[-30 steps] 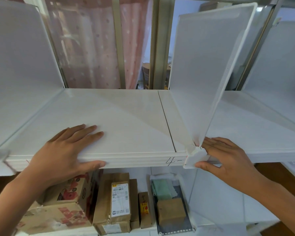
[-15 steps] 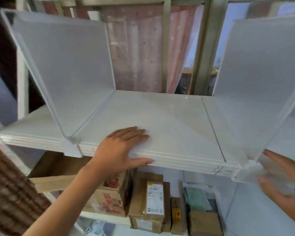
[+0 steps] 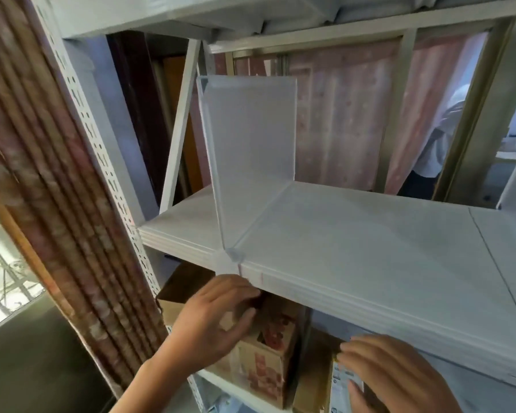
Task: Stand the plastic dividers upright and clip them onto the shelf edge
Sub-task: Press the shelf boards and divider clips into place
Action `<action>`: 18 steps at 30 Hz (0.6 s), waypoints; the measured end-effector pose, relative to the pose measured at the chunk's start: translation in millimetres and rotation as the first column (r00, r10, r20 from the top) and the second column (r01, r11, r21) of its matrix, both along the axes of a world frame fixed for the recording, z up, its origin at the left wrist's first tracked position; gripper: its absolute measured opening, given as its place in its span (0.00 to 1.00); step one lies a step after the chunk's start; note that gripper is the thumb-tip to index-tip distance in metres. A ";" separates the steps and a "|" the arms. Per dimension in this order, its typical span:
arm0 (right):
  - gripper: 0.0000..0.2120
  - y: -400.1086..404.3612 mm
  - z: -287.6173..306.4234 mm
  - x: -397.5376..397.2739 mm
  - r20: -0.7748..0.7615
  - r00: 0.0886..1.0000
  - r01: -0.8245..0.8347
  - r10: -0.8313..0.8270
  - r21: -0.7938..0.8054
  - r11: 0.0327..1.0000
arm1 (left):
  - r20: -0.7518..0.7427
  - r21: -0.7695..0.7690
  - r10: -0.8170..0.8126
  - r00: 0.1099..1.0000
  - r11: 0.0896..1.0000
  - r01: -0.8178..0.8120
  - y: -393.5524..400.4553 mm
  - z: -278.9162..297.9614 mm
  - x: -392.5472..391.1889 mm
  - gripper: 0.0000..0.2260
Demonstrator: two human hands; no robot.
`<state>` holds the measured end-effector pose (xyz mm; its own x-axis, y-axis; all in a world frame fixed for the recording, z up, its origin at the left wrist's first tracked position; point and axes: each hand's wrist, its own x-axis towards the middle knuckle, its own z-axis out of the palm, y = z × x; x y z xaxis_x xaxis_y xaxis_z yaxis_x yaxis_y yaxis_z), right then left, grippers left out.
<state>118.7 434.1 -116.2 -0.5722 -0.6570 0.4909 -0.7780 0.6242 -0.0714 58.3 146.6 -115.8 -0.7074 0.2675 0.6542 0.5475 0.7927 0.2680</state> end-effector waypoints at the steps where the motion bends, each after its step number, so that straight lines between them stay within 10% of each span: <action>1: 0.10 9.7 6.4 -24.6 0.109 0.994 -0.007 0.002 0.043 0.999 | -0.023 0.030 0.062 0.998 0.998 -0.062 -21.4 0.7 -3.8 0.13; 8: 0.38 14.3 39.8 -105.6 0.181 0.863 0.405 -0.472 0.311 0.860 | 0.148 -0.251 0.159 0.976 0.961 -0.119 -122.2 8.0 -75.5 0.36; 18: 0.43 17.2 42.3 -115.6 0.160 0.754 0.537 -0.638 0.409 0.738 | -0.003 -0.315 -0.165 0.986 0.936 0.156 -115.9 9.8 -124.4 0.28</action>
<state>3.1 451.4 -73.9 -0.9701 -0.2290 0.0808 -0.2239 0.9723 0.0669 -66.1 30.8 -106.0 -0.6202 0.5701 0.5387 0.6782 0.7349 0.0031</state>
